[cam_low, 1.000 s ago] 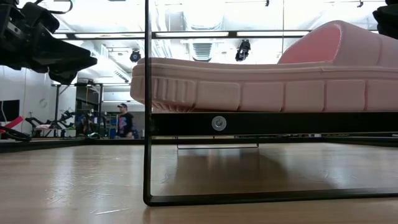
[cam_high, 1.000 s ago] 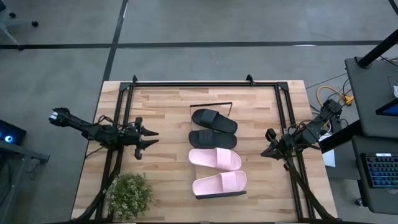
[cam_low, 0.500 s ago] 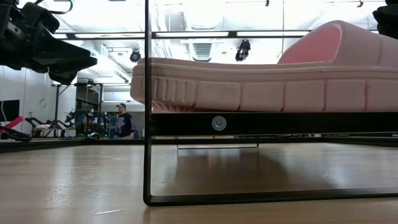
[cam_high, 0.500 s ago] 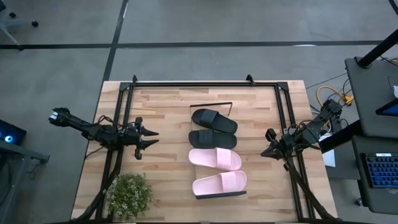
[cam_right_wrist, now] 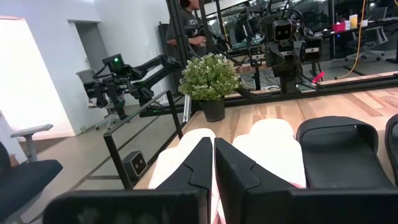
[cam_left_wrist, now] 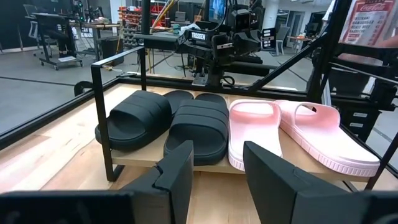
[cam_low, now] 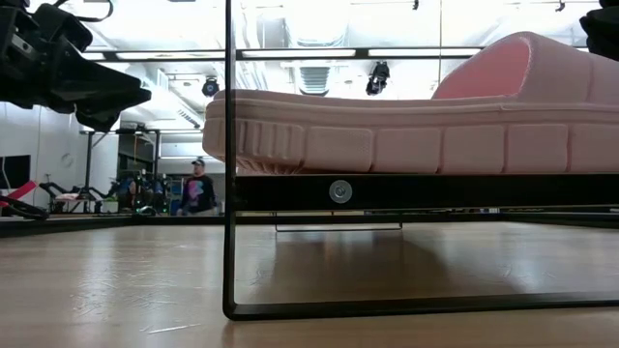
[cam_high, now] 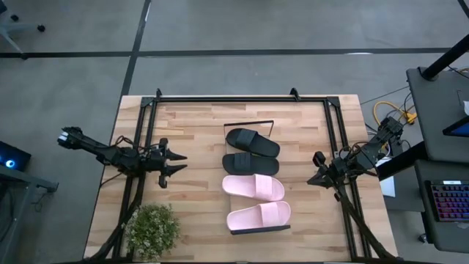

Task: Pick and place slides into the shelf
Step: Return to Home Position

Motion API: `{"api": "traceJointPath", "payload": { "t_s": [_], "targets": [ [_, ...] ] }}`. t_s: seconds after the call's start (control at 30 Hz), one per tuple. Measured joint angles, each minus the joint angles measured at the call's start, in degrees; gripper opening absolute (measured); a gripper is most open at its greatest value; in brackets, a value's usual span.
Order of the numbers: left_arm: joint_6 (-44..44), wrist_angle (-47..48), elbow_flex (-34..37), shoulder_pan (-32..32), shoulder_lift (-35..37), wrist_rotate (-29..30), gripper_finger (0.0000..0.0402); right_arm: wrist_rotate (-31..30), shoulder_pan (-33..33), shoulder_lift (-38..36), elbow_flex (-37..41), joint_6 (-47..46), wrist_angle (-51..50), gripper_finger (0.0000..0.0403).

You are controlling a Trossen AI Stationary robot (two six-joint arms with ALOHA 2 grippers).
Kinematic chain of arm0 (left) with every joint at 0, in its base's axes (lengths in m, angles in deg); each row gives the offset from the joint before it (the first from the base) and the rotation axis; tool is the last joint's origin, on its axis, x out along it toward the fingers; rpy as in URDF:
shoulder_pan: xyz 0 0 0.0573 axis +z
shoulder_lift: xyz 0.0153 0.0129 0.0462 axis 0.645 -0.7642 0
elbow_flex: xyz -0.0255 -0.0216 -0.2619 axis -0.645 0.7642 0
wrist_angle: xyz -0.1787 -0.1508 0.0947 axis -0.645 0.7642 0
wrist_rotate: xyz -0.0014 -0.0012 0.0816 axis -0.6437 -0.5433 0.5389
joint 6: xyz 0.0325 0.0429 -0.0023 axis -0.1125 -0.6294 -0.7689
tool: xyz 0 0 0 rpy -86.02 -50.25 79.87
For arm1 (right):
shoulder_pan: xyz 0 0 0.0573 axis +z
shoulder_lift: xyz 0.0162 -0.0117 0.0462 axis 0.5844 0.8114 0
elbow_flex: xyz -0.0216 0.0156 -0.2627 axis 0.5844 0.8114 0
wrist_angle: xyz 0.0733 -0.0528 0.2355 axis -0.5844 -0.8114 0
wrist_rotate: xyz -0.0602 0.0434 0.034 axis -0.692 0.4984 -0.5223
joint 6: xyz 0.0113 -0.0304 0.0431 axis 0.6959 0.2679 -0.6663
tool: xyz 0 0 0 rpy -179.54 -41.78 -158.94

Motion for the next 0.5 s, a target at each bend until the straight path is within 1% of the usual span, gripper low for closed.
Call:
{"api": "traceJointPath", "payload": {
  "t_s": [0.5],
  "targets": [
    [0.0, -0.01, 0.0, 0.0, 0.0, 0.0, 0.0125, 0.0, 0.0, 0.0, 0.0, 0.02, 0.02, 0.0009]
  ]
}}
